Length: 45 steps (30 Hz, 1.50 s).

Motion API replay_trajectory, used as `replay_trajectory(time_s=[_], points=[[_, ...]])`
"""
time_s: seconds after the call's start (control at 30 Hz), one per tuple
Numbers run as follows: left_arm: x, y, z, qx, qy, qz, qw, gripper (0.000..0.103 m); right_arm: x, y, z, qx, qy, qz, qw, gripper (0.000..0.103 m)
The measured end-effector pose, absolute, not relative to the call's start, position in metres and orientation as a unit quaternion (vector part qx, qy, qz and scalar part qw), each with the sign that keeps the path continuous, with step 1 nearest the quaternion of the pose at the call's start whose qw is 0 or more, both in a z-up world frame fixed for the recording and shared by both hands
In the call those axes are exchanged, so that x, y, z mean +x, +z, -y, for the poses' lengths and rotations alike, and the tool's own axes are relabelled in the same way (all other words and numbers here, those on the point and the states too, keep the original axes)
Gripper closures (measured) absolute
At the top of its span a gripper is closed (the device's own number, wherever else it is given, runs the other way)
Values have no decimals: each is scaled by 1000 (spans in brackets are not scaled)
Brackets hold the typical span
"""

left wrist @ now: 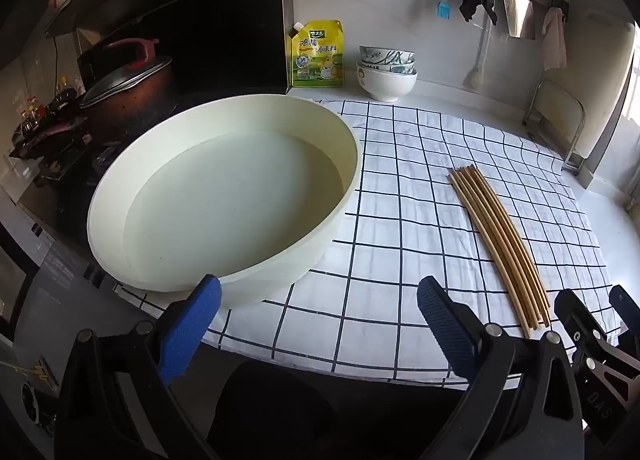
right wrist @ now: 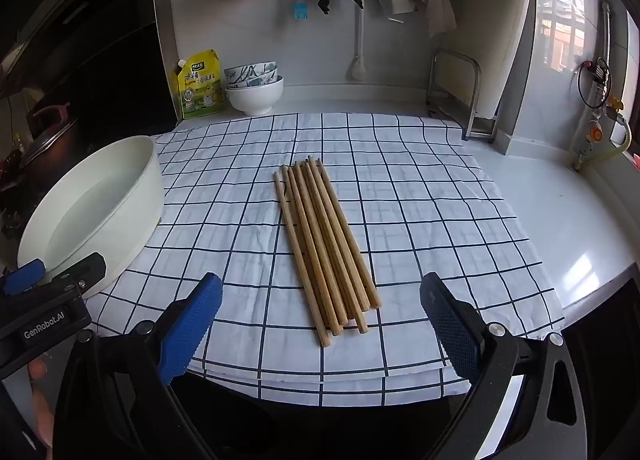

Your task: Organize utensils

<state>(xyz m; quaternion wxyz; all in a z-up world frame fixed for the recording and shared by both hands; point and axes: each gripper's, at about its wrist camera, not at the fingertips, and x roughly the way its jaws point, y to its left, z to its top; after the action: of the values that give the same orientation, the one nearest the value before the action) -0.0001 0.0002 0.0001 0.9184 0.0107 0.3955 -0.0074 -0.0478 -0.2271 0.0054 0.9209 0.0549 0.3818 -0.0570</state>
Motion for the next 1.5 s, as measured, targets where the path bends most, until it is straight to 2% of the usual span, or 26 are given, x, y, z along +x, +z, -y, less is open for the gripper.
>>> replay_trajectory(time_s=[1.5], points=[[-2, 0, 7, 20, -11, -392, 920, 6, -48, 13, 224, 47, -58, -368, 927, 8]])
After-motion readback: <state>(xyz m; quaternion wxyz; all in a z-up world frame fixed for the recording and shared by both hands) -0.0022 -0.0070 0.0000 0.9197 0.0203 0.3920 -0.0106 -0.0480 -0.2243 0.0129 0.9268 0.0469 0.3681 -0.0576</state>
